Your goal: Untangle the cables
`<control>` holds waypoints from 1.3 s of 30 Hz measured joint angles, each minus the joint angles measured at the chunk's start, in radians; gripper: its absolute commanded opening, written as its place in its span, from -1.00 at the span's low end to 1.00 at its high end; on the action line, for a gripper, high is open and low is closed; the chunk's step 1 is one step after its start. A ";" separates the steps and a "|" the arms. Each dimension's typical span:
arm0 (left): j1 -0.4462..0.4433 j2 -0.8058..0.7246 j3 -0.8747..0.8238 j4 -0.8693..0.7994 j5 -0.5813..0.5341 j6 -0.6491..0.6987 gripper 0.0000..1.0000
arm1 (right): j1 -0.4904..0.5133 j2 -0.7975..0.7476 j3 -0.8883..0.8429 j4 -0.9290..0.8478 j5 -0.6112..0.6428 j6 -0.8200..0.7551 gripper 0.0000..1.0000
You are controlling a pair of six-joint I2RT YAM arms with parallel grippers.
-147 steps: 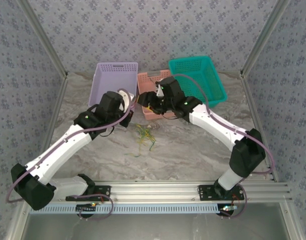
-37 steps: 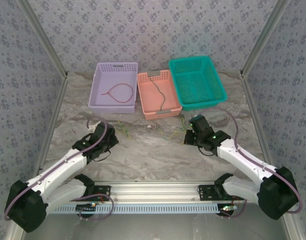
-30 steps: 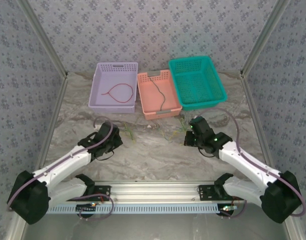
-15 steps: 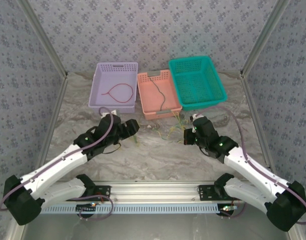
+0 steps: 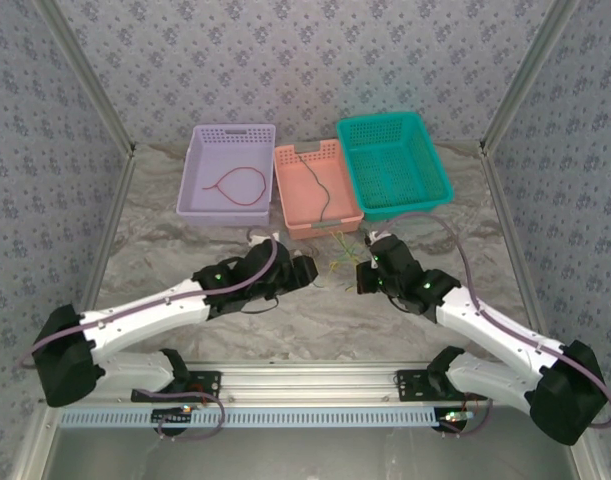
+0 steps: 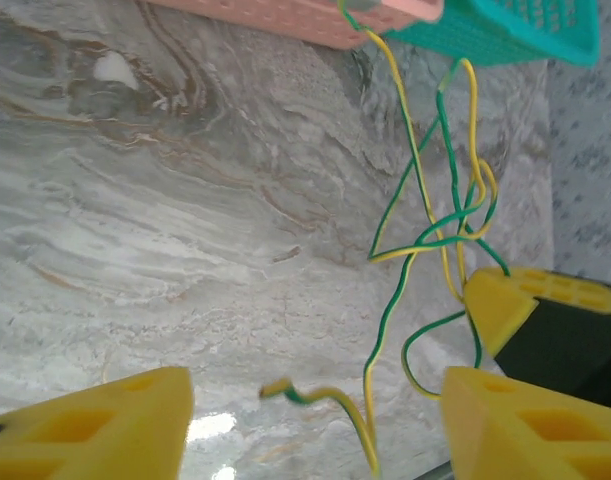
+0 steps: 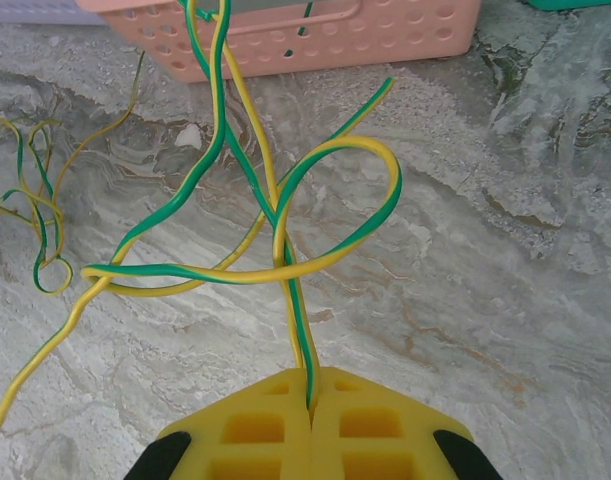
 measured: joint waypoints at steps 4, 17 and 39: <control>-0.003 0.033 0.000 0.032 -0.014 -0.027 -1.00 | 0.017 0.006 0.000 0.005 0.008 0.000 -1.00; 0.351 -0.475 0.014 -0.293 -0.034 0.067 -1.00 | -0.219 -0.099 0.000 0.012 -0.140 0.018 -1.00; 0.486 -0.401 -0.026 -0.254 0.179 0.156 -1.00 | -0.116 0.065 0.005 -0.009 -0.177 -0.045 -0.98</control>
